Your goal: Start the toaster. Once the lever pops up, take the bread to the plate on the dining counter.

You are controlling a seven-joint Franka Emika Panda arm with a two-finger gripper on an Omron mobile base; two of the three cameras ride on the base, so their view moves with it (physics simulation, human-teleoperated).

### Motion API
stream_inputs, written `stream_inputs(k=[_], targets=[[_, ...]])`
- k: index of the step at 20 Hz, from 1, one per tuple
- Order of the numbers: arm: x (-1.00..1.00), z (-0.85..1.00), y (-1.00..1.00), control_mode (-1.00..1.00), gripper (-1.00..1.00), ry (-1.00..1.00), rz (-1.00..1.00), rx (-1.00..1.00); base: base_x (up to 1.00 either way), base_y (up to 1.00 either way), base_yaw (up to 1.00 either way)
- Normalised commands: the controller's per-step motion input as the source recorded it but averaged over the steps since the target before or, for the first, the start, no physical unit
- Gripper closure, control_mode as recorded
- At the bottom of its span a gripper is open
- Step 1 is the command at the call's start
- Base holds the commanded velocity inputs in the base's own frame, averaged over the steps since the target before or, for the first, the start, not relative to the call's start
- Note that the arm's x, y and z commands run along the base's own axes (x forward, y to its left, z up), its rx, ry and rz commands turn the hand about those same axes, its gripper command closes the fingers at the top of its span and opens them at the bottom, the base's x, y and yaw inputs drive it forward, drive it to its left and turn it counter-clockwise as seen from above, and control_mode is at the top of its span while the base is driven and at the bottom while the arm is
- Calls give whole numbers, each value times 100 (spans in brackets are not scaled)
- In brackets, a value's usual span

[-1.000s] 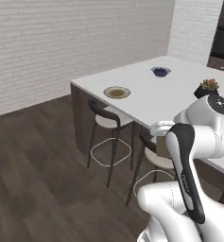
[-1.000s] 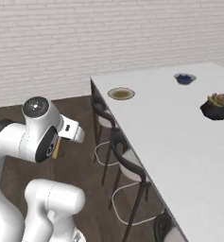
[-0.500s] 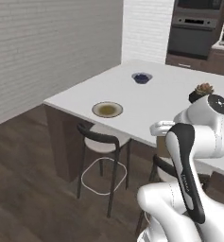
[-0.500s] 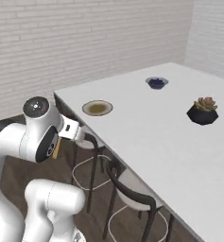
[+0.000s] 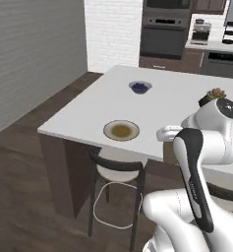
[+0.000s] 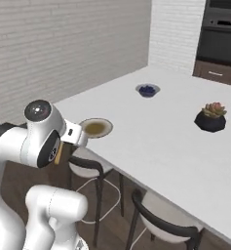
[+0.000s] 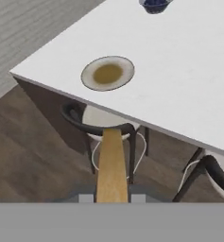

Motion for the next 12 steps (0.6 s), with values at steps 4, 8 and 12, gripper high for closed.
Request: stream_inputs(k=[4,8,12], targets=[[0,0,0,100,100,0,0,0,38,89,-43],[0,0,0,100,100,0,0,0,39,78,-45],[0,0,0,100,100,0,0,0,46,50,-48]])
